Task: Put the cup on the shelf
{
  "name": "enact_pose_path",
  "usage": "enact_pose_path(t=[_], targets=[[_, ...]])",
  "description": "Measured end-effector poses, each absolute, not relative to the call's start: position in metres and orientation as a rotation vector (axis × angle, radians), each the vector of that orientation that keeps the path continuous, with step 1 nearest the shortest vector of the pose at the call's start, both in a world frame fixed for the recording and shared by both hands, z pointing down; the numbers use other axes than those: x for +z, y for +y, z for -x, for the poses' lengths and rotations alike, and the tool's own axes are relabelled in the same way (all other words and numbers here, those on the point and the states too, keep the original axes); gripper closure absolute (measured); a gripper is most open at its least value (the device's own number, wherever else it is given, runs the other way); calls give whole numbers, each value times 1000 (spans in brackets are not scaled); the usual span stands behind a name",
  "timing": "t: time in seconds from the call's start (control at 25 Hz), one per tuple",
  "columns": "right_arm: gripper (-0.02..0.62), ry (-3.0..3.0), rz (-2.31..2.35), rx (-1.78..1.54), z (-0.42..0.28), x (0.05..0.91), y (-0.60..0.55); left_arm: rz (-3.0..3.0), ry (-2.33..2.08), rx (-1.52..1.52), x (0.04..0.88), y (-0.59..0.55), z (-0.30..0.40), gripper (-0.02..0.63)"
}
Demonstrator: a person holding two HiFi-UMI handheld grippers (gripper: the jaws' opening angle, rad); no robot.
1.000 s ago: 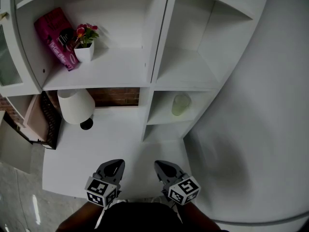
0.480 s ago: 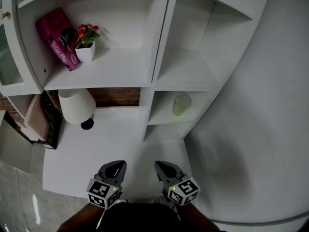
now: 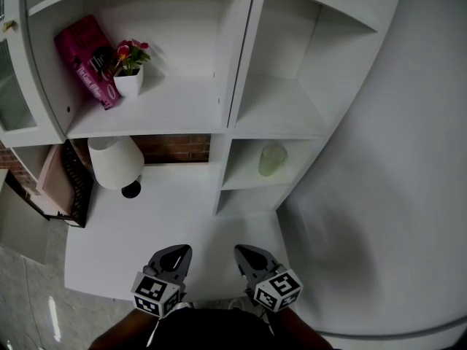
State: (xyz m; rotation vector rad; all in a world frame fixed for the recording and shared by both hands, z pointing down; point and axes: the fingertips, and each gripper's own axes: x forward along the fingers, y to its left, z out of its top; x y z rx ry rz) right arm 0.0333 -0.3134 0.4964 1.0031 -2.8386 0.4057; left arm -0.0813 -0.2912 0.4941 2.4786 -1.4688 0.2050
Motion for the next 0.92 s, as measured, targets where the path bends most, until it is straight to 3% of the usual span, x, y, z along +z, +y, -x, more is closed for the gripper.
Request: enact_pose_path(t=[0.92], targets=[[591,-2839,-975,402,-31,496,-313,-2491,-1476,225,489,-295,81,598]])
